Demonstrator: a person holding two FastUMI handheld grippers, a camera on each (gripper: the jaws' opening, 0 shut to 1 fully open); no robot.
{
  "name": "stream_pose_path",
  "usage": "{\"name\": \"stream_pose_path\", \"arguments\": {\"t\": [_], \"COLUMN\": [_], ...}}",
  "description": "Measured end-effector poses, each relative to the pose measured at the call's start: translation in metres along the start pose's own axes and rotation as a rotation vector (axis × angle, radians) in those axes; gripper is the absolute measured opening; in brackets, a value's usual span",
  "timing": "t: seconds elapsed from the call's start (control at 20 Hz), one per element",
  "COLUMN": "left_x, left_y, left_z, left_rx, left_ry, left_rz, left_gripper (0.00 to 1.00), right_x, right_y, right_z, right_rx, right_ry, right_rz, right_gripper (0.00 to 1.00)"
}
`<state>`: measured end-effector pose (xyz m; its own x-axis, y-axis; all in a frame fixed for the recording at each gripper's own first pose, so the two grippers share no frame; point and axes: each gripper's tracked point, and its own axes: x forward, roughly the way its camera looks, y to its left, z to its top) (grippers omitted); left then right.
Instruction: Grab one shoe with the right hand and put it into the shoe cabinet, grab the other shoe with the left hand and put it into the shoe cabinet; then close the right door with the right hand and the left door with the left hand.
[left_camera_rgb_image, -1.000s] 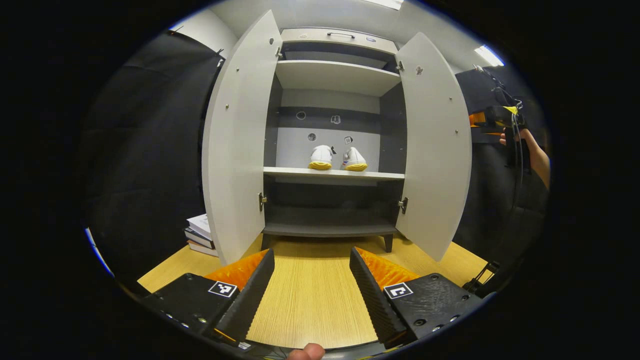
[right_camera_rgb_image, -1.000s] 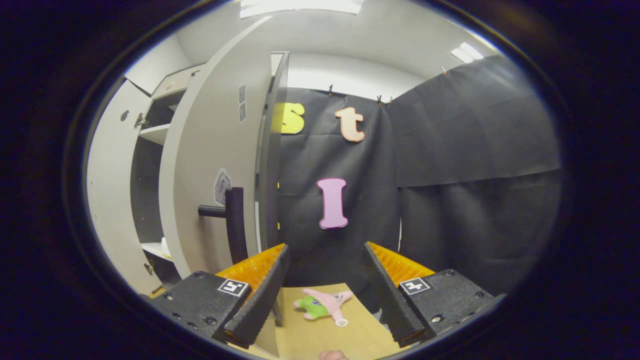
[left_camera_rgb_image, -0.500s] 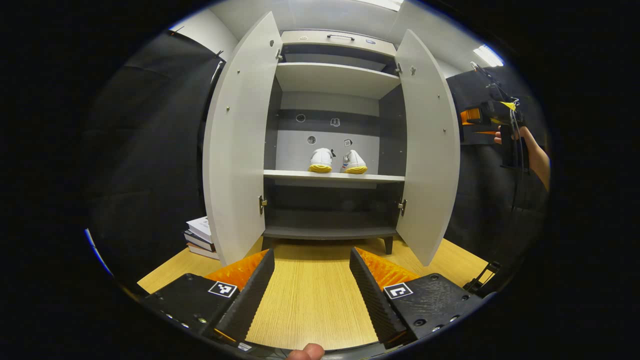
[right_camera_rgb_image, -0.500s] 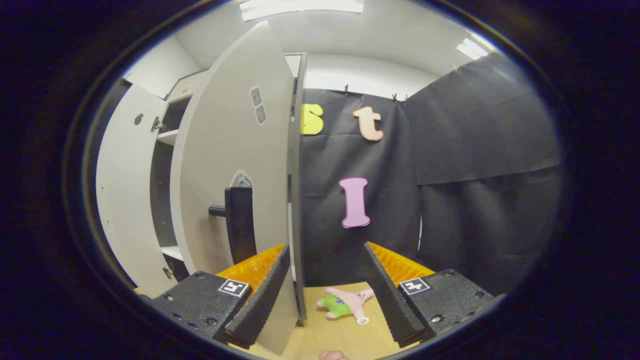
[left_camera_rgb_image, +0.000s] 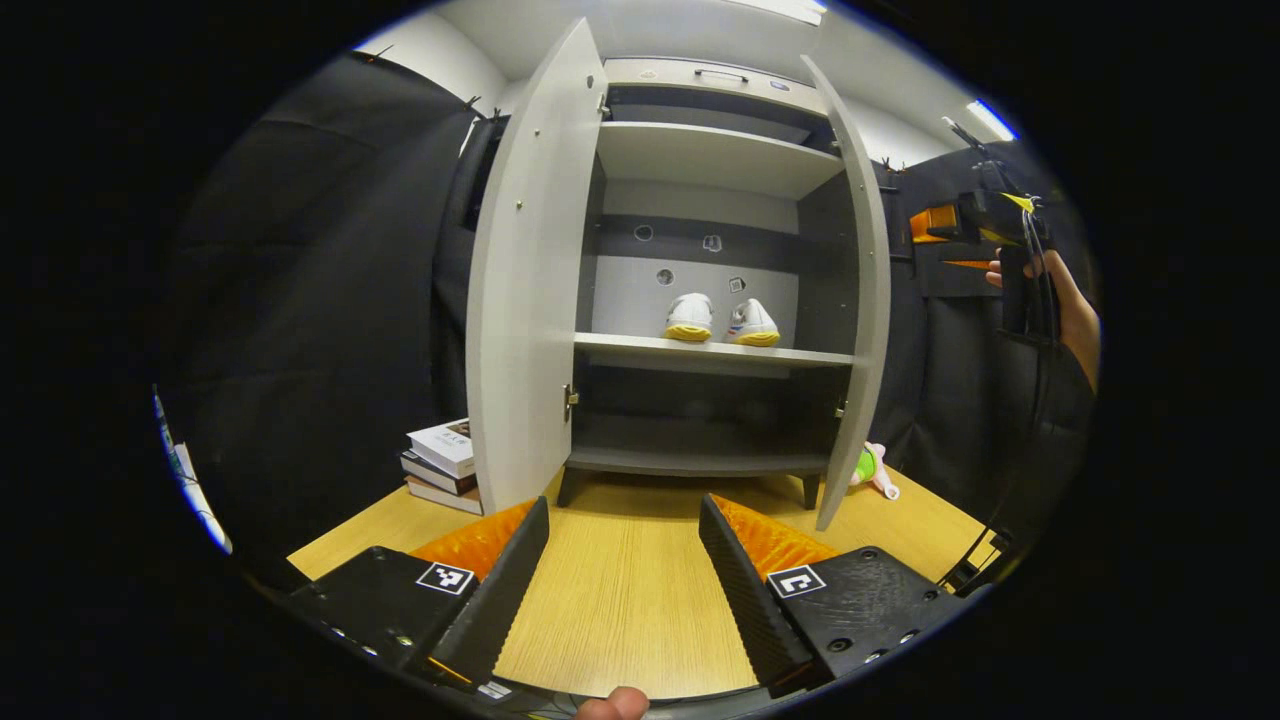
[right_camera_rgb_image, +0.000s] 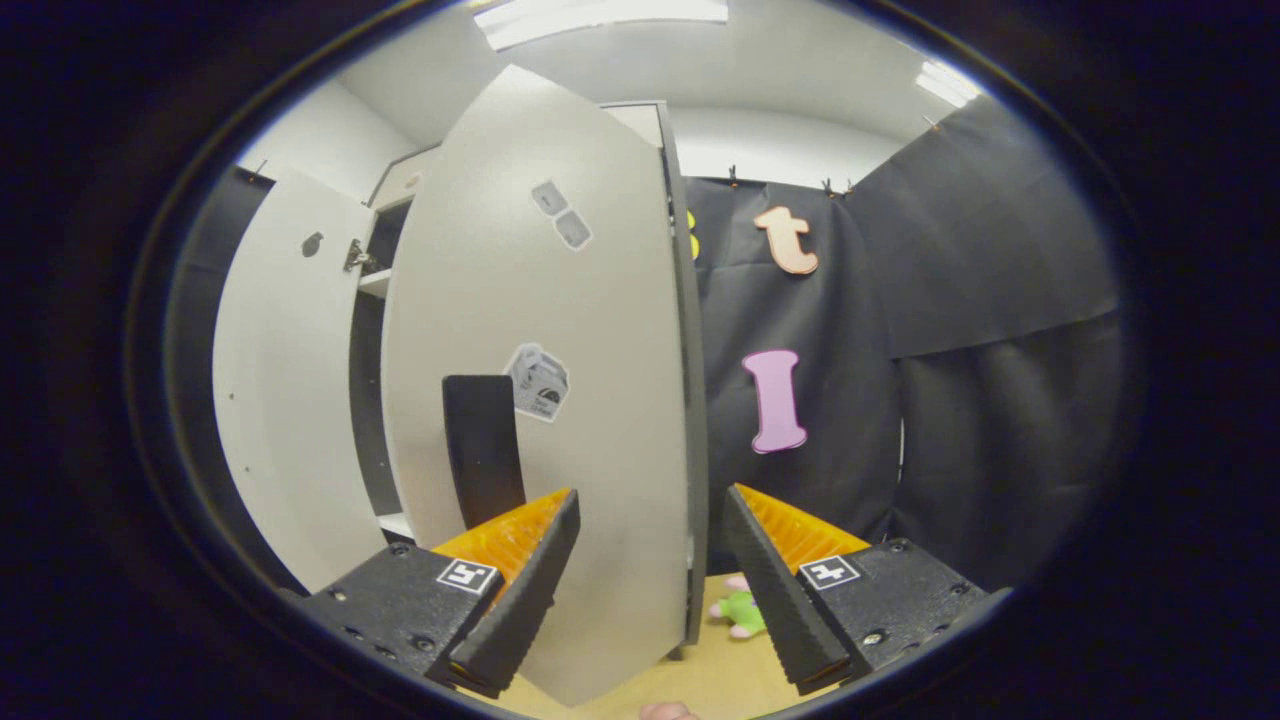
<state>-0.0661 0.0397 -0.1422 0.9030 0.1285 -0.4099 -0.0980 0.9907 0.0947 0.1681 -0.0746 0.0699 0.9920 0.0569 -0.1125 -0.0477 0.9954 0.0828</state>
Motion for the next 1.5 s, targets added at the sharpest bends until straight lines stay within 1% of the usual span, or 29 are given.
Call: {"name": "stream_pose_path", "arguments": {"t": [0.05, 0.1, 0.25, 0.5, 0.55, 0.6, 0.75, 0.9, 1.05, 1.2, 1.35, 1.5], "left_x": [0.0, 0.001, 0.0, -0.002, -0.002, -0.003, -0.003, -0.001, 0.001, 0.001, 0.001, 0.0], "left_y": [0.004, 0.008, 0.017, 0.026, 0.026, 0.026, 0.02, 0.011, -0.001, -0.012, -0.018, -0.025], "left_z": [0.0, 0.0, -0.003, -0.006, -0.005, -0.005, -0.004, -0.007, 0.001, 0.004, 0.005, 0.007], "left_rx": [0.0, 0.002, -0.007, -0.009, -0.009, -0.009, -0.008, -0.015, 0.005, 0.006, 0.012, 0.033], "left_ry": [0.0, 0.0, 0.01, 0.014, 0.012, 0.011, 0.009, 0.025, 0.01, 0.0, 0.002, -0.008], "left_rz": [0.006, 0.015, 0.036, 0.055, 0.055, 0.054, 0.042, 0.011, -0.01, -0.034, -0.046, -0.06], "left_gripper": [0.91, 0.91, 0.91, 0.91, 0.91, 0.91, 0.91, 0.91, 0.91, 0.91, 0.91, 0.91], "right_x": [0.006, 0.014, 0.034, 0.032, 0.029, 0.023, 0.001, -0.024, -0.049, -0.074, -0.1, -0.124], "right_y": [0.013, 0.024, 0.042, 0.04, 0.036, 0.033, 0.023, 0.022, 0.025, 0.025, 0.035, 0.042], "right_z": [-0.002, -0.005, -0.007, -0.004, -0.002, -0.001, -0.002, -0.009, -0.027, -0.053, -0.08, -0.109], "right_rx": [0.008, 0.008, -0.008, -0.02, -0.021, -0.027, -0.059, -0.064, -0.038, -0.048, -0.068, -0.047], "right_ry": [0.007, 0.013, 0.026, 0.027, 0.017, 0.006, -0.019, -0.038, -0.036, -0.03, -0.024, 0.007], "right_rz": [0.022, 0.039, 0.04, 0.04, 0.033, 0.03, 0.021, 0.019, 0.016, -0.023, -0.023, -0.023], "right_gripper": [0.9, 0.95, 0.95, 0.96, 0.92, 0.97, 0.97, 0.97, 0.97, 0.97, 0.97, 0.97]}}
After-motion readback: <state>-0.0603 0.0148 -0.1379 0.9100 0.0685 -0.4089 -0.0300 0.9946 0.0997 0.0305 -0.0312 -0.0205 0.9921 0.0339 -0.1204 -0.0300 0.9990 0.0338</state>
